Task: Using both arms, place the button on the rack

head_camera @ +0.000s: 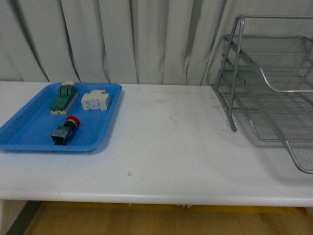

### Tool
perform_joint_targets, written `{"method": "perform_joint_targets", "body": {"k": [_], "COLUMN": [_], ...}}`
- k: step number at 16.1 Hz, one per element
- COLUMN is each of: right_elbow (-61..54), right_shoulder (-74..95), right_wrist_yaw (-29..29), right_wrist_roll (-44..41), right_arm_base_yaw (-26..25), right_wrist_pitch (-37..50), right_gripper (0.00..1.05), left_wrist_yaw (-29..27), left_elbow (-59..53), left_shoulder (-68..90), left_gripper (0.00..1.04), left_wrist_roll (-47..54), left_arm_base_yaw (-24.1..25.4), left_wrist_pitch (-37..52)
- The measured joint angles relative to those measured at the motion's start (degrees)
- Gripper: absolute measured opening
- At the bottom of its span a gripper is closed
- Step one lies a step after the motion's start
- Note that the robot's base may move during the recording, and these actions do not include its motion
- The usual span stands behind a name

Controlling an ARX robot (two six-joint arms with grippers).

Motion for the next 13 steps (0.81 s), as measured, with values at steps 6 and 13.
{"method": "perform_joint_targets", "body": {"k": [6,13], "right_elbow": [0.0,0.0], "right_shoulder": [0.0,0.0], "right_wrist_yaw": [0.0,0.0], "right_wrist_roll": [0.0,0.0], "right_arm_base_yaw": [0.0,0.0], "right_wrist_pitch": [-0.1,-0.1], "right_gripper": [0.98,0.98], "left_wrist_yaw": [14.8,15.9], "left_elbow": [25.6,59.3], "left_shoulder": [50.3,91.6], "left_gripper": [0.98,0.98], "left_wrist_roll": [3.1,14.0], "left_arm_base_yaw": [7.4,4.5], "left_wrist_pitch": [30.2,16.9]}}
